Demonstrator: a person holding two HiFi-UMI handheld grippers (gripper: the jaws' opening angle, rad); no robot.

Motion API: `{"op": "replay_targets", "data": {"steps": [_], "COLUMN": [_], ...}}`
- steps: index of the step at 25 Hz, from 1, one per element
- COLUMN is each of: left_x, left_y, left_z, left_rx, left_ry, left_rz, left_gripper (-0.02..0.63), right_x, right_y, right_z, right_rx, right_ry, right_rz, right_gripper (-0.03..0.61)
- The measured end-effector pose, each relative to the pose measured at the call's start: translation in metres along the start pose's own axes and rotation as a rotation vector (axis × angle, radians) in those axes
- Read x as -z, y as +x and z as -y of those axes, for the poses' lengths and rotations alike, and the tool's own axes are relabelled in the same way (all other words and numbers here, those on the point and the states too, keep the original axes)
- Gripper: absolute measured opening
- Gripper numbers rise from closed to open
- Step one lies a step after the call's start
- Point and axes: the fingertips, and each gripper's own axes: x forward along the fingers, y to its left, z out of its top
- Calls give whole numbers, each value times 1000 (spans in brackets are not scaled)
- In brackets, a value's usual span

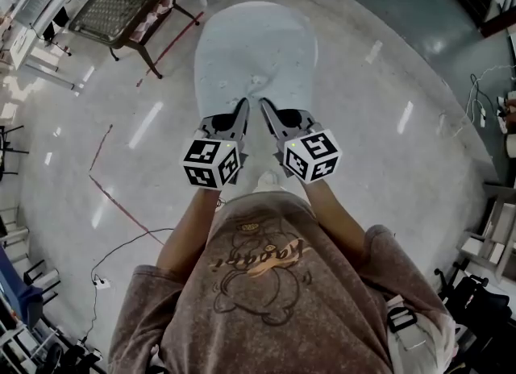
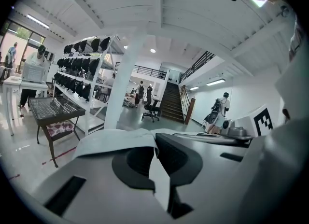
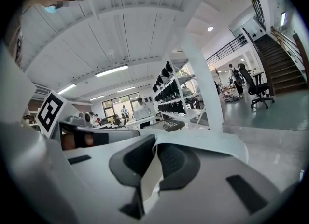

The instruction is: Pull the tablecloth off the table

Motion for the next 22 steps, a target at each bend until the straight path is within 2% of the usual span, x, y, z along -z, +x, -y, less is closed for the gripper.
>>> {"op": "replay_targets", "data": {"steps": [5, 14, 18, 22], "left_x": [5, 13, 24, 31], "left_y": [-36, -94, -145, -149], "left_z": [1, 21, 34, 51], "left_rx": [46, 96, 121, 148], "left_ry": [24, 43, 52, 53], "left_rz": [-10, 23, 27, 21], "left_gripper": [28, 28, 28, 28], "right_x": [7, 15, 26, 30], "right_y": [-9, -44, -70, -88], "right_z": [-35, -85, -132, -131], "right_rx": [-14, -21, -5, 18], "right_ry": [-10, 1, -9, -10], "right_rz": [-4, 43, 47, 48], "right_gripper": [26, 26, 26, 28]}}
